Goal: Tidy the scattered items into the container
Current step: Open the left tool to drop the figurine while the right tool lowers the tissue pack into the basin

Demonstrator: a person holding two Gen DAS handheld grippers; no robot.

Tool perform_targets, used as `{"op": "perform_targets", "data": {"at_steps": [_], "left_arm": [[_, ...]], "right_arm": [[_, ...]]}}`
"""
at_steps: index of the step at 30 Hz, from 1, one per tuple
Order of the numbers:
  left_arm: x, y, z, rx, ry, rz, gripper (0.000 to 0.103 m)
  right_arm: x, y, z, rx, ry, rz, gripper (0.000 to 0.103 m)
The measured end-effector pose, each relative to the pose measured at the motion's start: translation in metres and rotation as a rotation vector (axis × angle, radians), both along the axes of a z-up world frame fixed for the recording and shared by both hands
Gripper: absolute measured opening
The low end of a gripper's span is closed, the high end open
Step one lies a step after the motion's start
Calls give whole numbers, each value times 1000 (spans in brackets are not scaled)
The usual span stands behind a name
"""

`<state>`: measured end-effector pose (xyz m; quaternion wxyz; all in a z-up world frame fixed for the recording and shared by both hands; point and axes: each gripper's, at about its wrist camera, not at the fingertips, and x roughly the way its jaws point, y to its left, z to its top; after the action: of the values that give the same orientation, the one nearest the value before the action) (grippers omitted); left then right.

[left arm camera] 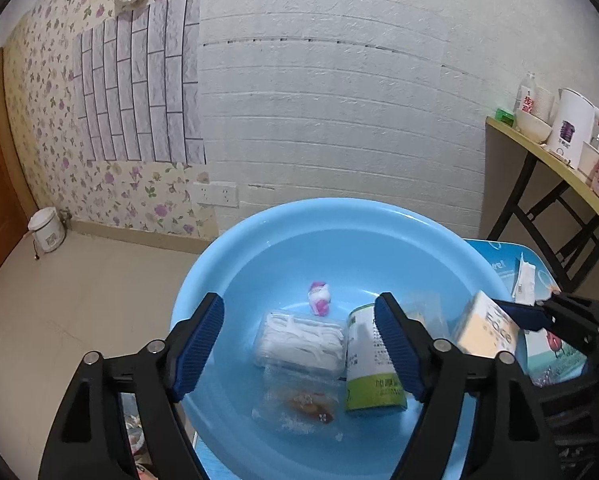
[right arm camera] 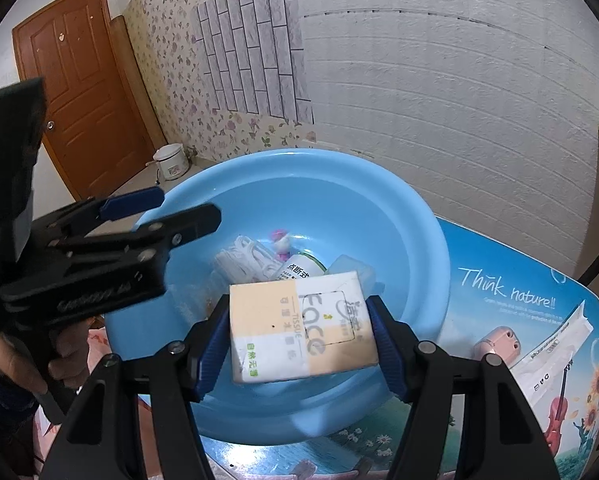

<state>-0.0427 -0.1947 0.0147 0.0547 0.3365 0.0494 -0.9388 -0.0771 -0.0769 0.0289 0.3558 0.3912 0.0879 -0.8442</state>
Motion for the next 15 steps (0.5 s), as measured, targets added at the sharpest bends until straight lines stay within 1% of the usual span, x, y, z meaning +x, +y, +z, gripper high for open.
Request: {"op": "perform_targets", "data": {"at_steps": [2, 4, 9, 11, 13, 15], "left_arm": [[4, 1, 3, -21, 19, -4, 84], [7, 1, 6, -26, 34, -5, 85], [8, -4, 8, -10, 34, 9, 89], [9, -5, 8, -7, 35, 15, 97], [12, -8, 8, 4, 39, 18, 100], [15, -10, 8, 17, 39, 24, 101]], "right_arm": [[1, 0, 1, 0, 1, 1, 67], [2, -2, 0, 1, 1, 6, 67], [2, -2, -1, 3, 1, 14, 67], [-1, -2, -2, 2, -1, 13, 67], [0, -2, -1, 2, -3, 13, 67], [3, -3, 0, 8, -2, 16, 67]]}}
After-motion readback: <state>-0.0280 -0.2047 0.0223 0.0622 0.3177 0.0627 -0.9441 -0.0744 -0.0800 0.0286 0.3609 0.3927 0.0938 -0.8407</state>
